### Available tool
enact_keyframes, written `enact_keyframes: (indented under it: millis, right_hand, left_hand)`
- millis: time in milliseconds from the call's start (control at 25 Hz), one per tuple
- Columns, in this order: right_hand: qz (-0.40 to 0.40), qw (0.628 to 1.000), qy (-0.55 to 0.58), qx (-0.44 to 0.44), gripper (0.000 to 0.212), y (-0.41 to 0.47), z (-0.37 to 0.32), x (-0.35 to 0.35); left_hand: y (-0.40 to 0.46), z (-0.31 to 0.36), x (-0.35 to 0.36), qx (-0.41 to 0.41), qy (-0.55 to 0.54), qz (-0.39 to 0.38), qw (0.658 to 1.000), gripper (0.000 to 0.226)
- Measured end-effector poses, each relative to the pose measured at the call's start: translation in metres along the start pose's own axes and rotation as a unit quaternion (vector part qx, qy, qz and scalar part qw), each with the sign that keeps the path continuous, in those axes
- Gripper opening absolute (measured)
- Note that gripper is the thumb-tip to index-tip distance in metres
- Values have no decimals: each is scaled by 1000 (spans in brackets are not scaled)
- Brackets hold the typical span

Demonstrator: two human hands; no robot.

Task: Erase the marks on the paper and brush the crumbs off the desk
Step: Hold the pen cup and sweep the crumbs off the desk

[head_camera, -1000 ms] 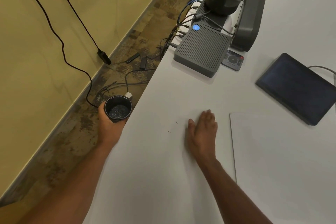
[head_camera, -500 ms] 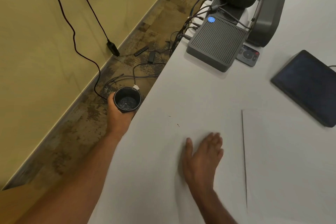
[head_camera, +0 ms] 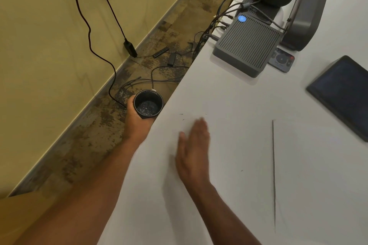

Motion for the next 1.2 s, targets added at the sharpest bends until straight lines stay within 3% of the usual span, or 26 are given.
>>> enact_keyframes:
  millis: [80, 200, 320, 520, 600, 680, 760, 920, 1080, 1200]
  right_hand:
    - [80, 992, -59, 76, 77, -28, 54, -15]
    - [75, 978, -141, 137, 84, -62, 84, -4]
    - [49, 983, -141, 108, 79, -41, 34, 27]
    - [-51, 997, -6, -57, 64, 26, -47, 32]
    - [50, 998, 24, -25, 62, 49, -23, 4]
    - [120, 989, -32, 83, 65, 64, 15, -18]
    - [92, 981, -109, 130, 69, 61, 26, -13]
    - [0, 987, -155, 34, 71, 35, -35, 48]
    - [-76, 994, -30, -76, 58, 33, -81, 61]
    - [41, 999, 6, 8, 61, 29, -48, 32]
  left_hand:
    - [0, 0, 0, 0, 1, -3, 1000, 106]
    - [0, 1, 0, 2, -3, -5, 1000, 106]
    - [1, -2, -1, -6, 2, -2, 1000, 108]
    - [0, -2, -2, -12, 13, 4, 1000, 109]
    - [0, -1, -2, -19, 10, 1, 1000, 109]
    - [0, 0, -2, -8, 18, 1, 1000, 106]
    - [0, 2, -2, 3, 27, 7, 1000, 104]
    - [2, 1, 0, -4, 26, -1, 1000, 98]
    - [8, -5, 3, -22, -9, -20, 1000, 67]
    - [8, 0, 4, -5, -1, -27, 1000, 99]
Point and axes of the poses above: each hand's wrist, its own y-axis towards the middle knuckle, its own x-axis out of the palm, z = x × y, the point moved 4 cm from there along y, towards the middle knuckle, and after that the axes turned 15 degrees about x, right-handed, at the moved point
